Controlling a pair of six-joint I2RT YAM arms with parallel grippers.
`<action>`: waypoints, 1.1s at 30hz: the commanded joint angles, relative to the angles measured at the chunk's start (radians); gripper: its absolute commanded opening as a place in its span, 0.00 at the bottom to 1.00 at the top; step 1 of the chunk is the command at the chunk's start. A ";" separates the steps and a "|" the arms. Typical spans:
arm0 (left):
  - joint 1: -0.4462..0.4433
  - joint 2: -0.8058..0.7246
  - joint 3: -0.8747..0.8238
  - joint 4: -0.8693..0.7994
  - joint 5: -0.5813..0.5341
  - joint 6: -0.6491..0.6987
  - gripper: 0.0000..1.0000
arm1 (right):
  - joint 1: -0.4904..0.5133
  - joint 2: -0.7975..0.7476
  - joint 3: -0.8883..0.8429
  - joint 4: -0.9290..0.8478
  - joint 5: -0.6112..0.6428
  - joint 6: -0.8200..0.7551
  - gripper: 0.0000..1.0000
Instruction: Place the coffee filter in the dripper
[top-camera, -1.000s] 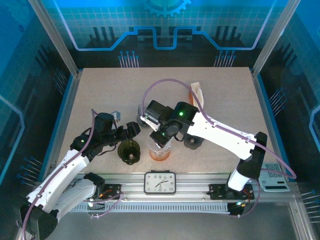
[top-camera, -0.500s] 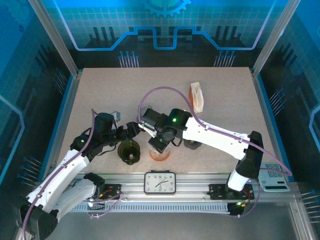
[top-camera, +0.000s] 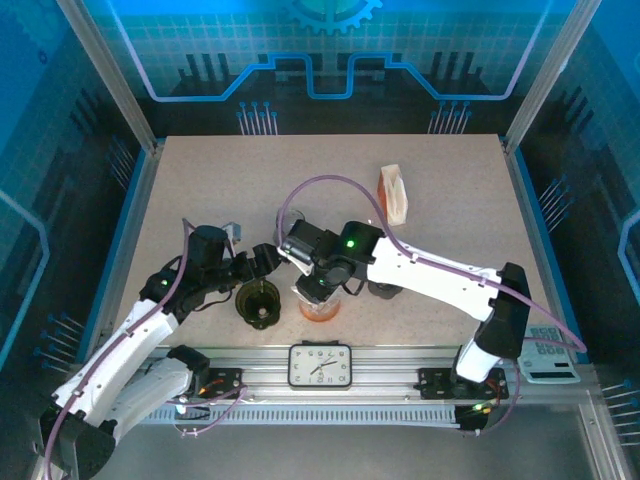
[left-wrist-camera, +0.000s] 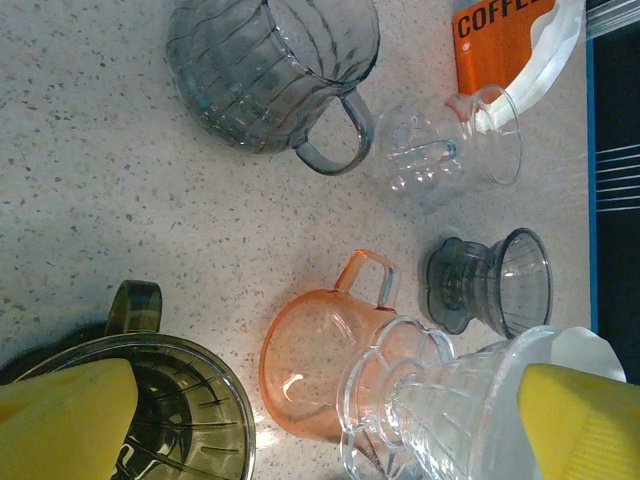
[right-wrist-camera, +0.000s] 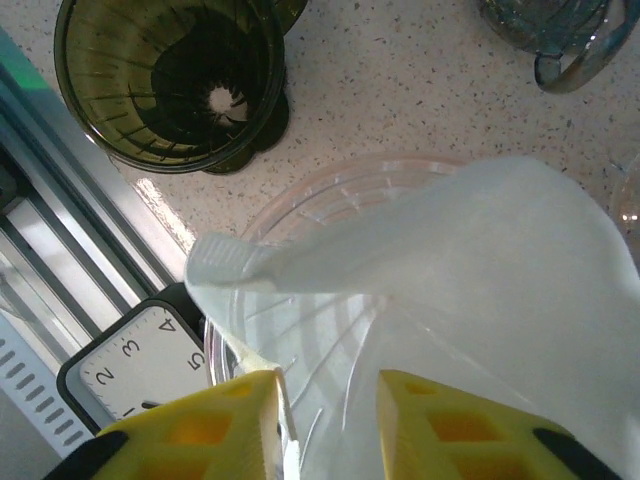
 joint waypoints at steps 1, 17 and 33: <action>0.007 -0.014 0.018 0.018 0.055 0.004 0.98 | 0.006 -0.087 -0.024 0.028 0.029 0.025 0.46; -0.119 0.033 0.108 0.013 0.141 0.062 0.80 | -0.106 -0.420 -0.357 0.346 0.149 0.146 0.62; -0.173 0.074 0.056 0.083 0.177 0.041 0.53 | -0.139 -0.362 -0.431 0.357 0.057 0.282 0.44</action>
